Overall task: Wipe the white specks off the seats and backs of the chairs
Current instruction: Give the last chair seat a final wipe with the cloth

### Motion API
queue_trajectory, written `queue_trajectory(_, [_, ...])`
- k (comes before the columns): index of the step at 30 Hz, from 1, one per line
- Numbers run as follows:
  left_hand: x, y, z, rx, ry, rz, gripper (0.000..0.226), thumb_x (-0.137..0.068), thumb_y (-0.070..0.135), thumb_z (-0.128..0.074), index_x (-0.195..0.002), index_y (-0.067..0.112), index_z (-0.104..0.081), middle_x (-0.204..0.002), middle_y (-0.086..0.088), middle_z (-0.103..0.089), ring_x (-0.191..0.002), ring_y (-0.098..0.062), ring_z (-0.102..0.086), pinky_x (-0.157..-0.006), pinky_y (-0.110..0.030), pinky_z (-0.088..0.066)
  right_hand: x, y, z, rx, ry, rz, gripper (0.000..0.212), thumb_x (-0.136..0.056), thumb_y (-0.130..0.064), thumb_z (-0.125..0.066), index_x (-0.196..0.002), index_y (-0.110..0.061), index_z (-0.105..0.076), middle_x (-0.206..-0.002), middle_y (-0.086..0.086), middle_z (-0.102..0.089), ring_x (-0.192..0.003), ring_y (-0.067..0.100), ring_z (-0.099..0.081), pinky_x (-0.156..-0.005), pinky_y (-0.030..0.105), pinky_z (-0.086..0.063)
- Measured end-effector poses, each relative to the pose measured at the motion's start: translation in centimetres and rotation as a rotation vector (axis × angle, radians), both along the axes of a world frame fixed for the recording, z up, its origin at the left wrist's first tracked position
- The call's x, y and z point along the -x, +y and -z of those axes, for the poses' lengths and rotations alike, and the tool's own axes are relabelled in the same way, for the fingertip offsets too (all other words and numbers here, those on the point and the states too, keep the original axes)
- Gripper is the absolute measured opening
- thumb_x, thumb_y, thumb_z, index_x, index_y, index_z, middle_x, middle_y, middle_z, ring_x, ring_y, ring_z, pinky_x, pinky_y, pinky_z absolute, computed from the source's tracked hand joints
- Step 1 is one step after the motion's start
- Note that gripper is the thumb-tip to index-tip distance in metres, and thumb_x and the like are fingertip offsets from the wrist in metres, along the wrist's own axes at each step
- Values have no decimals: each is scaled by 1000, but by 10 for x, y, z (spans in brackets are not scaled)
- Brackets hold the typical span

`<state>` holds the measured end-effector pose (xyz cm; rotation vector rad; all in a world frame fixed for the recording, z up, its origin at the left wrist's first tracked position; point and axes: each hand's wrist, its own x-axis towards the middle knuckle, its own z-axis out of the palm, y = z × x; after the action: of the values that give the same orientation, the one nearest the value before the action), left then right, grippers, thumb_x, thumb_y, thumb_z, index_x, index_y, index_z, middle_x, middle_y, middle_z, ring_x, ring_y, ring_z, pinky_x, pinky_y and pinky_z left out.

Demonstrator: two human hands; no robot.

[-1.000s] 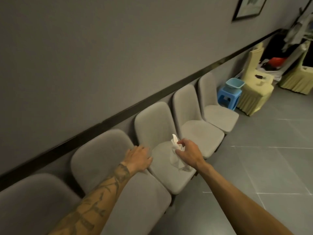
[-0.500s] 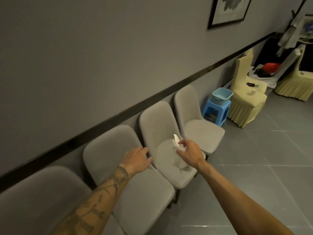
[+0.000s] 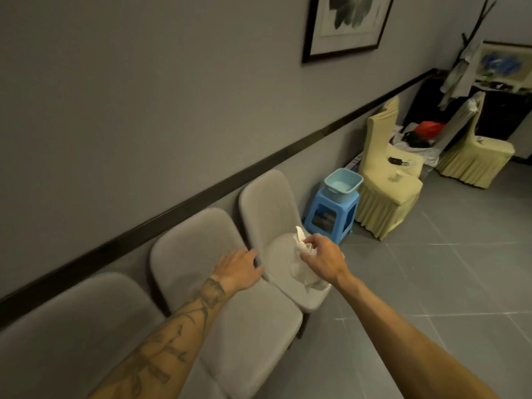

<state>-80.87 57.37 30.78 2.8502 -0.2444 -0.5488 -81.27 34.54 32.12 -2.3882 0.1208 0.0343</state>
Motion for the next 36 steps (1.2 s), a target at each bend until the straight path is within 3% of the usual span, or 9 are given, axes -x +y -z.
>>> queue_trajectory(9, [-175, -131, -8, -5, 1, 17, 65, -105, 54, -42, -161, 24, -32, -164, -5, -37, -149, -30, -35, -120, -46, -27, -166, -136, -9, 15, 18, 17, 34, -86, -28, -71, -118, -17, -63, -116, 3, -65, -92, 16, -59, -75, 29, -46])
queue_trajectory(18, [-308, -279, 15, -33, 32, -84, 65, -106, 54, -42, -162, 24, -31, -165, -6, -36, -150, -29, -35, -121, -44, -26, -320, -290, 17, 11, 27, -95, 26, -85, -24, -72, -109, -16, -65, -106, -1, -65, -90, 13, -57, -77, 25, -40])
queue_trajectory(24, [-382, -367, 9, -17, 21, -173, 63, -105, 54, -42, -159, 22, -37, -161, -8, -40, -147, -33, -38, -119, -45, -29, -417, -368, 16, -16, 49, -206, 18, -85, -24, -72, -99, -26, -61, -100, -5, -64, -92, 15, -60, -78, 25, -40])
queue_trajectory(28, [-438, -407, 16, -20, 54, -238, 63, -106, 53, -40, -161, 24, -32, -164, -6, -35, -149, -31, -35, -120, -46, -27, -485, -398, 26, -14, 43, -272, 22, -85, -28, -73, -103, -25, -61, -96, -9, -58, -86, 10, -54, -74, 23, -36])
queue_trajectory(32, [-509, -436, 34, -31, 59, -262, 61, -106, 51, -42, -158, 22, -36, -160, -8, -40, -146, -31, -40, -119, -43, -32, -563, -425, 44, -10, 47, -314, 22, -86, -31, -74, -102, -26, -60, -95, -10, -56, -83, 9, -52, -60, 15, -33])
queue_trajectory(36, [-589, -459, 57, -21, 70, -264, 61, -106, 53, -40, -158, 22, -37, -158, -7, -42, -145, -30, -41, -118, -44, -33, -645, -451, 64, 21, 75, -292, 28, -87, -31, -72, -111, -21, -63, -102, -6, -59, -91, 14, -56, -75, 25, -41])
